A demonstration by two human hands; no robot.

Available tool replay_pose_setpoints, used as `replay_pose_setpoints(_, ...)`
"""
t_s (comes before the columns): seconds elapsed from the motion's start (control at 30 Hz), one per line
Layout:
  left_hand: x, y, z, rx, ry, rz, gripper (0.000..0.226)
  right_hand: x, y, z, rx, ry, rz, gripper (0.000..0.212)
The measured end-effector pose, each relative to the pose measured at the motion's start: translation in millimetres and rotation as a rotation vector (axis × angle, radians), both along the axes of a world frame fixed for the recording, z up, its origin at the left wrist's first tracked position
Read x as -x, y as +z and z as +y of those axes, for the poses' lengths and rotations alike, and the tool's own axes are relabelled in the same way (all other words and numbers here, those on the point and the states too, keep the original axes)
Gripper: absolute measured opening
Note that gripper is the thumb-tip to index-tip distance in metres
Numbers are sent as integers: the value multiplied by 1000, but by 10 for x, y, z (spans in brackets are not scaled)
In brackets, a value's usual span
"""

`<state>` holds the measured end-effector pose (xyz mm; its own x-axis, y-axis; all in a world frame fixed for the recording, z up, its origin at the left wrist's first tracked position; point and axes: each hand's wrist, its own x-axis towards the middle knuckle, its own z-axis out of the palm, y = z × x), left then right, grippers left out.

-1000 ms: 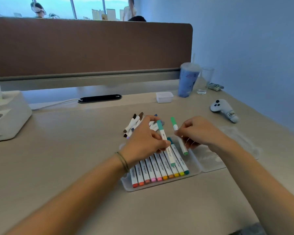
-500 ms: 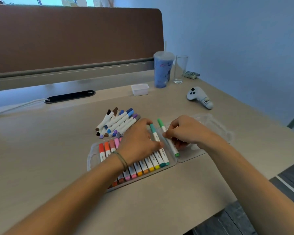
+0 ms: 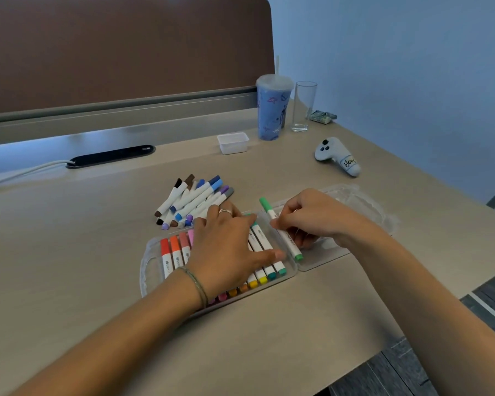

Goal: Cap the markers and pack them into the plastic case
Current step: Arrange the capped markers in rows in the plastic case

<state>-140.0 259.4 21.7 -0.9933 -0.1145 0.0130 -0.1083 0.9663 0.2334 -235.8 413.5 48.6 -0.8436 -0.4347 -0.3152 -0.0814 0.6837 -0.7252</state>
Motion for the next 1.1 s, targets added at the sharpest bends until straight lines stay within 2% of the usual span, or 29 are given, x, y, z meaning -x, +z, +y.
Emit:
replay_pose_setpoints(0.17,-38,-61,-16,-1,-13,3,83,4,9,-33,-41,39,-2,25)
replay_pose_setpoints(0.43,-27,6,-131,6,-71,-91,94,-10,19,-217,-203,87,39,27)
replay_pose_setpoints(0.67,-25,30,-134,37,-87,-88,93,25,14,-232,-278,72,46,30)
replay_pose_setpoints(0.8,-46,62,-119,64,-100,-95,91,0,9,-290,-346,109,139,29)
replay_pose_setpoints(0.87,-33,93,-134,61,-113,-103,83,-1,25,-324,-389,167,260,25)
replay_pose_setpoints(0.93,0,136,-183,14,-110,-70,64,28,63,-363,-397,243,356,22)
replay_pose_setpoints(1.03,95,183,-321,-113,-12,69,38,146,94,-481,-312,300,426,22)
replay_pose_setpoints(1.1,195,181,-451,-123,59,141,26,275,66,-619,-269,325,481,22)
